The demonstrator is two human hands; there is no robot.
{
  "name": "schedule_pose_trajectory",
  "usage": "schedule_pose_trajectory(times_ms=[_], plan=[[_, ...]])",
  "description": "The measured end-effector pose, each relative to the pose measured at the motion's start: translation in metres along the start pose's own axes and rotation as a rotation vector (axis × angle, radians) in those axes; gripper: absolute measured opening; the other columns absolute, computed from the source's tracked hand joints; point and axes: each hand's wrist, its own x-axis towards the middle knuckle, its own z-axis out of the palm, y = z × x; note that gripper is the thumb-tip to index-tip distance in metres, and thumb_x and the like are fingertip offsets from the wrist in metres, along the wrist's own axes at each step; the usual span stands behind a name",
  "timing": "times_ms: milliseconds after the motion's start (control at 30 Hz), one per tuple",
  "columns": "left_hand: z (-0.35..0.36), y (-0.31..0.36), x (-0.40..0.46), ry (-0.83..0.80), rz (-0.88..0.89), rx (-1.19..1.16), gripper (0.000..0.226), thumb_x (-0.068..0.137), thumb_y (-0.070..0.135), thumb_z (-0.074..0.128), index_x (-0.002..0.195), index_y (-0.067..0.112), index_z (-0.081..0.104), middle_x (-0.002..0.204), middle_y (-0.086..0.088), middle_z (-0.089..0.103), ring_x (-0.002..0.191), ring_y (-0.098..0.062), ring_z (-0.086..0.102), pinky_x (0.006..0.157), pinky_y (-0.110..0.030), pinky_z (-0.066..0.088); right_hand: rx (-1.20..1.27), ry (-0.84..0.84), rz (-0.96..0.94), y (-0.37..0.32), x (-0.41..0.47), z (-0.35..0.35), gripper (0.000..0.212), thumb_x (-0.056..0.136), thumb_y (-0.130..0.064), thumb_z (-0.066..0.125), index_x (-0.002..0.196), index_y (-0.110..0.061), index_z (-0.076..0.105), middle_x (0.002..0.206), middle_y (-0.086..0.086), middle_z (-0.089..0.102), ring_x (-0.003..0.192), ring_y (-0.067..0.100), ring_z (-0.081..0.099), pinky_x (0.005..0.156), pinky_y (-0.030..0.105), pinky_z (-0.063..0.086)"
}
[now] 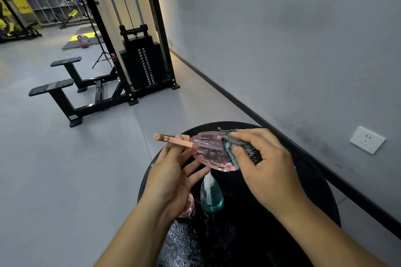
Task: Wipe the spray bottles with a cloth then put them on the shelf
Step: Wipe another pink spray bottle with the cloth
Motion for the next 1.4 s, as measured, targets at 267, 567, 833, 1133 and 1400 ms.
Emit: schedule_pose_trajectory(times_ms=[267,567,833,1133,1400], plan=[[0.006,-0.013,-0.004,-0.047,0.004,0.011,0.019,0.103,0.031,0.066,0.115,0.017,0.069,0.113,-0.013,0.08,0.108,-0.034,0.077,0.09,-0.051,0.065,-0.046,-0.073,-0.062,-0.012,0.002,0.003,0.025,0.095,-0.018,0.07,0.116,-0.03,0.071,0.118,-0.023,0.059,0.118,0.008,0.059,0.091,0.036,0.057],[0.003,-0.014,-0.001,-0.064,0.053,0.011,0.009,0.101,0.024,0.066,0.108,0.019,0.069,0.115,-0.01,0.078,0.114,-0.038,0.074,0.103,-0.061,0.057,-0.202,-0.158,-0.024,-0.004,0.004,0.004,0.021,0.091,-0.022,0.069,0.11,-0.029,0.073,0.111,-0.018,0.056,0.107,0.008,0.057,0.087,0.03,0.056],[0.005,-0.02,-0.003,-0.099,0.056,0.055,0.017,0.09,0.028,0.073,0.105,0.019,0.073,0.113,-0.01,0.076,0.111,-0.036,0.073,0.091,-0.053,0.064,-0.196,-0.192,-0.057,-0.009,0.003,0.01,0.026,0.095,-0.026,0.067,0.12,-0.028,0.075,0.116,-0.02,0.057,0.112,0.003,0.054,0.092,0.013,0.046],[0.005,-0.02,-0.001,-0.088,0.07,0.046,0.01,0.101,0.023,0.067,0.107,0.015,0.069,0.112,-0.008,0.079,0.11,-0.034,0.076,0.087,-0.051,0.065,-0.16,-0.179,0.021,-0.006,0.007,-0.001,0.025,0.098,-0.026,0.064,0.12,-0.029,0.073,0.115,-0.02,0.058,0.113,0.004,0.057,0.093,0.026,0.054],[0.006,-0.012,0.001,-0.045,0.116,0.026,0.014,0.103,0.027,0.064,0.105,0.015,0.07,0.116,-0.013,0.079,0.109,-0.036,0.076,0.102,-0.062,0.056,-0.11,-0.111,0.124,0.0,0.013,-0.009,0.019,0.092,-0.02,0.068,0.107,-0.031,0.073,0.111,-0.018,0.06,0.102,0.0,0.061,0.08,0.012,0.052]])
